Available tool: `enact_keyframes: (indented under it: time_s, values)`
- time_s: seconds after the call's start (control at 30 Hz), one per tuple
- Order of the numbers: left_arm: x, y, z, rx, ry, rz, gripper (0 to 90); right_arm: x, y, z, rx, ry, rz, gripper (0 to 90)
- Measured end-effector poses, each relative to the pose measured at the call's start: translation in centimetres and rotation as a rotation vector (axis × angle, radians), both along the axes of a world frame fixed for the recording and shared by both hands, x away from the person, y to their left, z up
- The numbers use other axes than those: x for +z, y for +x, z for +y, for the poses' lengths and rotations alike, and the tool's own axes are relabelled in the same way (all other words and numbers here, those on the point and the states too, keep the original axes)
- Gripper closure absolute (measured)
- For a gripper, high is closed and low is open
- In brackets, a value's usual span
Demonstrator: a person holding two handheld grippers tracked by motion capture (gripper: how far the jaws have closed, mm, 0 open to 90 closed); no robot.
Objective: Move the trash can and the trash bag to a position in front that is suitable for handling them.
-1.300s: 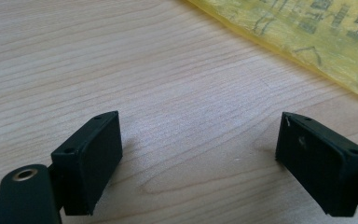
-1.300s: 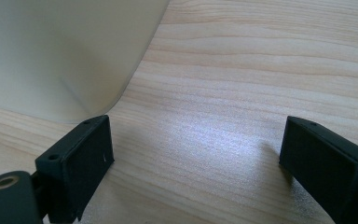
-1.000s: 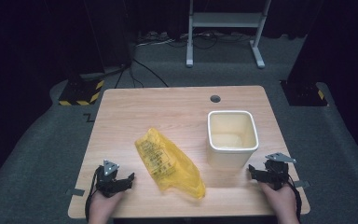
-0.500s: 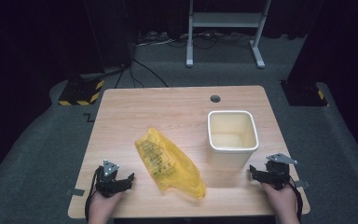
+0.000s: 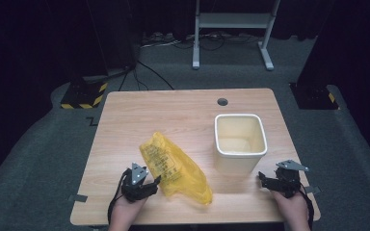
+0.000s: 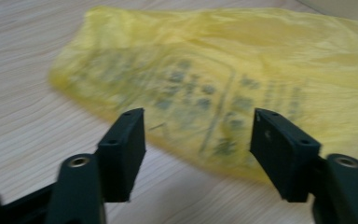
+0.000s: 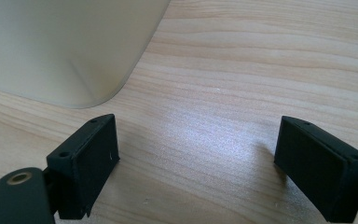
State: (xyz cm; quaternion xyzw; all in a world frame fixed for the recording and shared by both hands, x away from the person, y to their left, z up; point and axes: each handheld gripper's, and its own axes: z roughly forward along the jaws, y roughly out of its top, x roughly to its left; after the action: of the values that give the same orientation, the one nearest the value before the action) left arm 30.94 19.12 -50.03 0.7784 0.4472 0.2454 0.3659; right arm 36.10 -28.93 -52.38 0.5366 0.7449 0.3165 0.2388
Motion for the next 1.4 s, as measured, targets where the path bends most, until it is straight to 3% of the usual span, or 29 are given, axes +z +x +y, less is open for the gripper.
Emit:
enact_keyframes:
  time_s: [0.07,0.23,0.43,0.53,0.73,1.03,1.17,1.3,1.4]
  values:
    - [-0.6,0.6,-1.7,-0.042,0.024,0.022,38.9,0.0,0.0,0.0,0.002,0.003,-0.001,13.2]
    - [-1.4,1.7,-3.0,-0.065,0.085,0.053,42.3,0.0,0.0,0.0,0.002,0.002,0.001,13.3]
    - [-1.9,1.9,-3.2,-0.065,0.088,0.067,42.0,0.0,0.0,0.0,0.002,0.005,0.0,13.3]
    - [-2.0,1.9,-2.4,-0.047,0.046,0.084,41.9,0.0,0.0,0.1,0.002,0.005,0.0,13.3]
    - [-2.1,1.8,-0.6,-0.013,0.029,0.102,41.9,0.0,-0.1,0.1,0.001,0.003,0.001,13.3]
    - [-2.0,0.9,4.1,0.116,0.019,0.119,42.9,0.0,-0.1,0.1,0.001,0.003,0.0,13.3]
    - [-2.1,0.6,6.8,0.201,0.0,0.123,43.6,0.0,-0.1,0.1,0.002,0.003,0.0,13.3]
    - [-1.9,0.4,7.2,0.215,-0.002,0.123,44.4,0.0,-0.1,0.1,0.003,0.003,0.001,13.3]
    - [-1.4,0.1,6.6,0.191,-0.006,0.106,43.9,0.0,-0.1,0.1,0.004,0.002,0.0,13.3]
